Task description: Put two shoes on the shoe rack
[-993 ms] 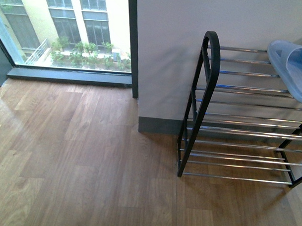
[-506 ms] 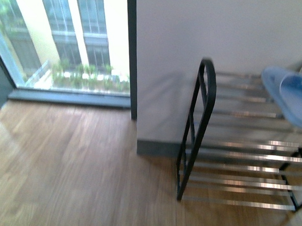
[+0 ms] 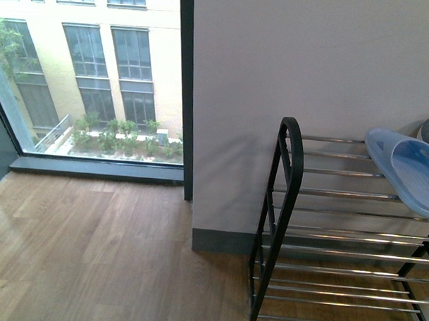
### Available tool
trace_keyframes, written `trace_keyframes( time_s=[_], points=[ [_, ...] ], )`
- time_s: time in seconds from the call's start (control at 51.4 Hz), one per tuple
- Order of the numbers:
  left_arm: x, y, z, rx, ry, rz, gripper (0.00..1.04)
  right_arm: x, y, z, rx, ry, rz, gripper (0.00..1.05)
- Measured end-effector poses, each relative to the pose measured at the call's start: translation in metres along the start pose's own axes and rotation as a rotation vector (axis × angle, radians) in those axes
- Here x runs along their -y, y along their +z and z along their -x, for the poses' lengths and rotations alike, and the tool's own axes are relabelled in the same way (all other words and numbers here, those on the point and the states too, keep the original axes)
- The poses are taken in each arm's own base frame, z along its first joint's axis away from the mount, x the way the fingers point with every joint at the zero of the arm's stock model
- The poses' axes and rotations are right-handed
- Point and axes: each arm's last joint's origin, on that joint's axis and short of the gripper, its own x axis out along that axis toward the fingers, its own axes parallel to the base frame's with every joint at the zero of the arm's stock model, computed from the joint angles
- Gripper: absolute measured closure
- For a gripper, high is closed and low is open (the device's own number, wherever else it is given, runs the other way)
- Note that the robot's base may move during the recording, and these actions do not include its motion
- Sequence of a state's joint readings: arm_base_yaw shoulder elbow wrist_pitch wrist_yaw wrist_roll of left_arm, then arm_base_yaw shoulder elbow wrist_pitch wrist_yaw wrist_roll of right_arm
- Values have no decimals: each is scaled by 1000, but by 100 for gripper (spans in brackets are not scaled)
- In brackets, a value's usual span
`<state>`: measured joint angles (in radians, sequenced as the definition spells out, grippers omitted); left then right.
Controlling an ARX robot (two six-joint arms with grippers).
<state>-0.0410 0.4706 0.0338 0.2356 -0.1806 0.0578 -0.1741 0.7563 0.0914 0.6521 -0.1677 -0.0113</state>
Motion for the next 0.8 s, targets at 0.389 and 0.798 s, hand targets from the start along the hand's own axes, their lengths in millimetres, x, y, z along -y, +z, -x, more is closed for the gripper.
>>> trace_keyframes(
  time_s=[0.389,0.798],
  points=[
    [0,0,0,0,0,0,103,-19,-10,18,19,-9,1,103],
    [0,0,0,0,0,0,103,-21,-7,32,32,5,1,103]
  ],
)
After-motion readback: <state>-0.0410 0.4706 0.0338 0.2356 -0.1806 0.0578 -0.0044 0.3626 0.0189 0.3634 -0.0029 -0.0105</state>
